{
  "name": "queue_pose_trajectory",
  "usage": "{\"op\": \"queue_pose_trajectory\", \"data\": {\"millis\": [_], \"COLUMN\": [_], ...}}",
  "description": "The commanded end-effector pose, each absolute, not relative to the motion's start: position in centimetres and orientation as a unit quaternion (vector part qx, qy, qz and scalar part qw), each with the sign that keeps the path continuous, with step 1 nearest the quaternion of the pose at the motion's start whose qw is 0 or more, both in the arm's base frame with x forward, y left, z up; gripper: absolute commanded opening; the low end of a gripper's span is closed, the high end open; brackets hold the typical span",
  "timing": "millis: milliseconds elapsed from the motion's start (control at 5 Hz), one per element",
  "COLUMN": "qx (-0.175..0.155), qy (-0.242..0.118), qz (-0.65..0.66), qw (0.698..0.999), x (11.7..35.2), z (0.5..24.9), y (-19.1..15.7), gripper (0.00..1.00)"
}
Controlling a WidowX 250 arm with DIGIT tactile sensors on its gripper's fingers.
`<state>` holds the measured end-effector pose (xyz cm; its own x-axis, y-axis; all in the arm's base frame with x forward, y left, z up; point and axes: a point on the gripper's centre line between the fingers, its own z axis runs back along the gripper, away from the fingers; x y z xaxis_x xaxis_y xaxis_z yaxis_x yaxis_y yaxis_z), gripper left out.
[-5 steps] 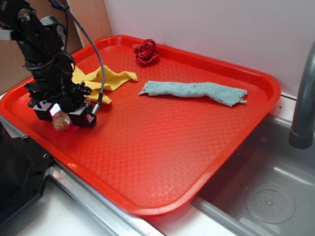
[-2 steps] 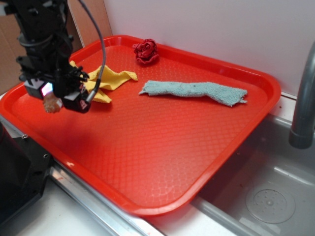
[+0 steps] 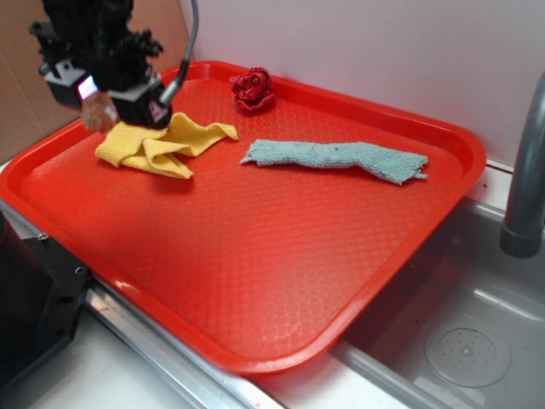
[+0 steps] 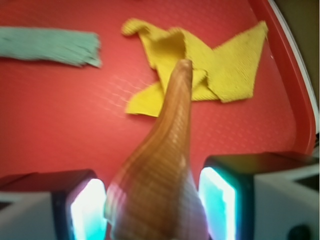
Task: Grab the shell.
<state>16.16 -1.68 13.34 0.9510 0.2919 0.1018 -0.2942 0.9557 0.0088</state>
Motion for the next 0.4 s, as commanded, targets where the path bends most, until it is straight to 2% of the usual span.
{"op": "queue_pose_trajectory", "data": {"millis": [0,200], "qx": [-0.058,-0.084], "qy": [-0.056,-0.05], "qz": [0.14,0.124], "qw": [0.987,0.987], "x": [16.94,17.25], "z": [18.9,18.76], "y": [-3.95,-4.07], "gripper": [0.0,0.0]}}
